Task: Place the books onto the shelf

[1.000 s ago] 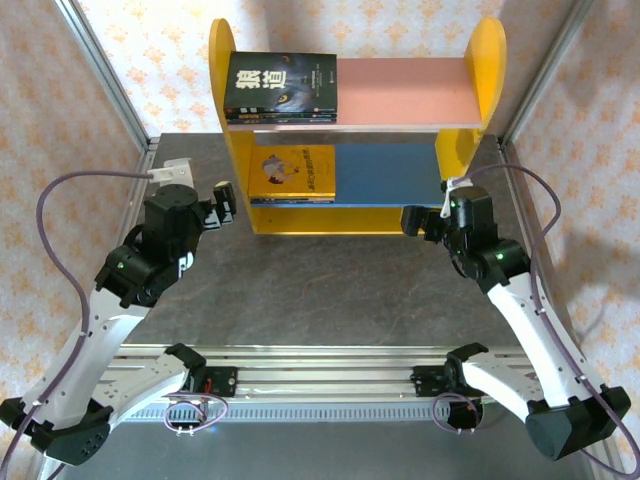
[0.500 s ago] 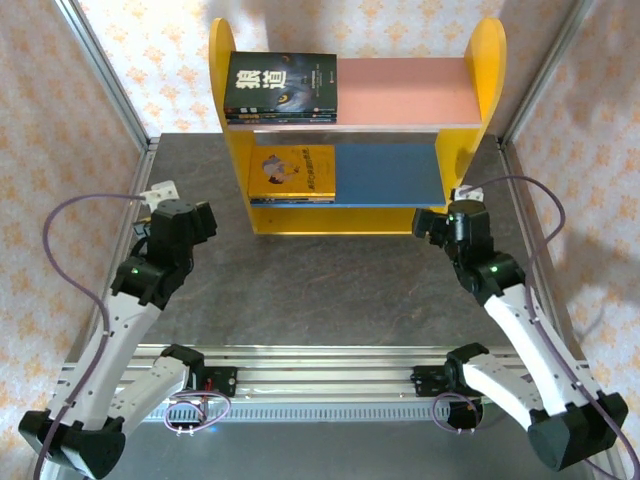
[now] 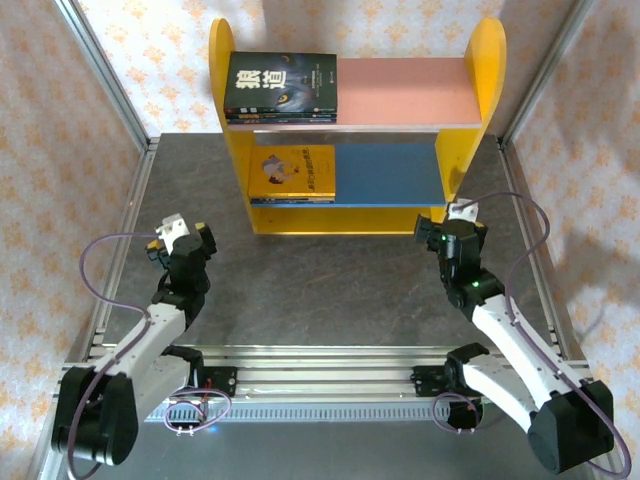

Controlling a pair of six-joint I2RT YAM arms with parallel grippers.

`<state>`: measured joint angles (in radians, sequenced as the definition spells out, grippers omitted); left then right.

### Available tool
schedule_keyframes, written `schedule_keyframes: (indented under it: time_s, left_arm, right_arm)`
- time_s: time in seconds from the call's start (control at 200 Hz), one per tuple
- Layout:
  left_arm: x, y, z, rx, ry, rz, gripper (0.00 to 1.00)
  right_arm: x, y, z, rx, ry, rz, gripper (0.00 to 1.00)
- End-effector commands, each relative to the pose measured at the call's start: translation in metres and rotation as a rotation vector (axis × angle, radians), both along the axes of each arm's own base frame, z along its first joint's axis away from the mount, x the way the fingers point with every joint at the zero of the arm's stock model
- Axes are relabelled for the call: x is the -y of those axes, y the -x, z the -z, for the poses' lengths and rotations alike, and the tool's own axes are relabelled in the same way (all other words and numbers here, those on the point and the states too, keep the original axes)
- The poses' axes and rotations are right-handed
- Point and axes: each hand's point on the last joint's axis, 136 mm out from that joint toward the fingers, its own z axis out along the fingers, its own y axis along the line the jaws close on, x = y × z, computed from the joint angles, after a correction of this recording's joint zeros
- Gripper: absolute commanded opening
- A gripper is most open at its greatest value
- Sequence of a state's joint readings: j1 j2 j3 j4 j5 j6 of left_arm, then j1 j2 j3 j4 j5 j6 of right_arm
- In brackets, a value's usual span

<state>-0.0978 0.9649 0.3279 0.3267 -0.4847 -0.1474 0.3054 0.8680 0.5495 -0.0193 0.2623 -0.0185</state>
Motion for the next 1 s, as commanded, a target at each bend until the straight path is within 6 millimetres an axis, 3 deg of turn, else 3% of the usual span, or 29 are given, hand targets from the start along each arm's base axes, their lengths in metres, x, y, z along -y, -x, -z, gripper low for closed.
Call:
schedule_keyframes:
  time_s: [0.0, 0.21, 0.536, 0.701, 0.786, 0.996]
  left_arm:
    - [-0.011, -0.010, -0.011, 0.132, 0.013, -0.028, 1.00]
    - [-0.012, -0.027, 0.008, 0.110, 0.024, 0.016, 1.00]
    - [-0.004, -0.062, 0.035, 0.052, 0.009, 0.085, 1.00]
    - [0.015, -0.082, 0.044, -0.016, 0.009, 0.210, 1.00]
    - [0.022, -0.082, 0.050, 0.017, 0.002, 0.255, 1.00]
    - [0.014, -0.076, 0.050, 0.019, 0.000, 0.200, 0.99]
  right_arm:
    - [0.007, -0.003, -0.007, 0.089, 0.043, 0.021, 1.00]
    - [0.017, 0.002, -0.003, 0.133, 0.070, 0.036, 1.00]
    - [0.051, -0.007, 0.025, 0.136, -0.047, 0.091, 1.00]
    - [0.054, -0.021, 0.042, 0.129, -0.068, 0.094, 1.00]
    - [0.053, -0.029, 0.052, 0.114, -0.063, 0.085, 1.00]
    - [0.048, -0.046, 0.063, 0.132, -0.072, 0.054, 1.00]
